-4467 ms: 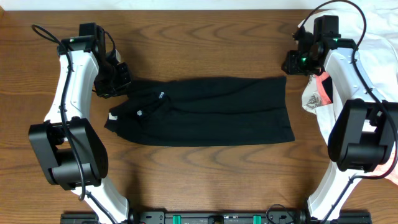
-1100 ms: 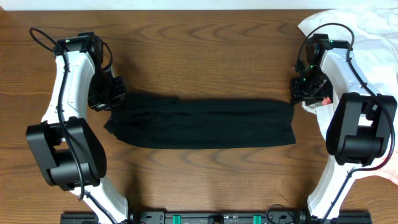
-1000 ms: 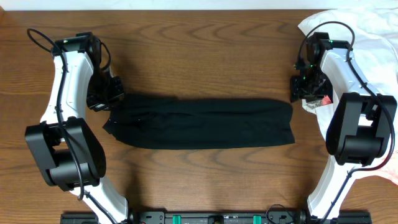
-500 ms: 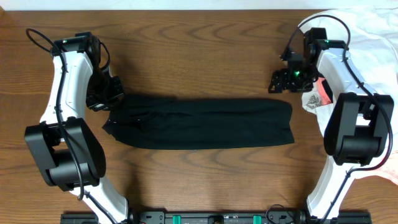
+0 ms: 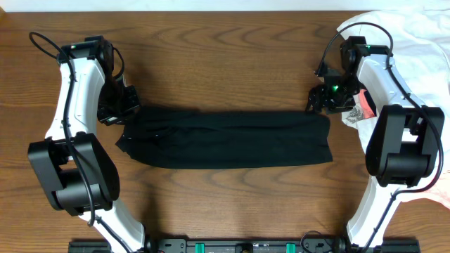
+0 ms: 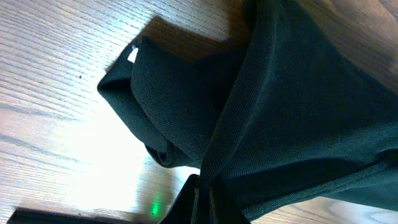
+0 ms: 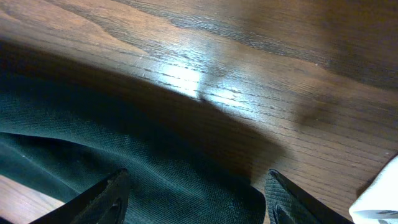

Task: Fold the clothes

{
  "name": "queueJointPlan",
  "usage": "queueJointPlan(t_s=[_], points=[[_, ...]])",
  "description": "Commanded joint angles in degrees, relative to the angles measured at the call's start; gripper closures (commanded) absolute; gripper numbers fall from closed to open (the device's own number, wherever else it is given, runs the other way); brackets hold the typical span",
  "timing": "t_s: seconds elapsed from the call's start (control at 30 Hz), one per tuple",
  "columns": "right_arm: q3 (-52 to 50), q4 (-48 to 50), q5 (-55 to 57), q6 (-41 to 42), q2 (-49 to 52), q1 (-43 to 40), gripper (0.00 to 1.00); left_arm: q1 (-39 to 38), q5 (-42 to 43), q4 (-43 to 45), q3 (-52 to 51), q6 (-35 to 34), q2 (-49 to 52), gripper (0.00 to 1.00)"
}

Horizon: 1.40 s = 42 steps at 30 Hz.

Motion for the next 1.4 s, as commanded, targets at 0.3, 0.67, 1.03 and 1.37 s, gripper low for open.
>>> queueJointPlan(t_s=[0.3, 0.67, 1.03, 1.37], points=[[-4.00, 3.08, 0.72, -0.85, 0.20, 2.62, 0.47, 0.37, -1.09, -0.13, -0.35, -0.57, 0.44, 0.94], [-4.04, 4.46, 1.55, -0.55, 0.17, 2.73, 0.98, 0.37, -1.09, -0.13, -0.35, -0.57, 0.44, 0.94], [-3.69, 11.89, 6.34, 6.21, -0.17, 1.22, 0.99, 0.37, -0.44, 3.39, -0.35, -0.59, 0.44, 0.94], [1.18, 17.22, 4.09, 6.29, -0.37, 1.03, 0.98, 0.37, 6.54, 11.72, -0.35, -1.14, 0.44, 0.94]])
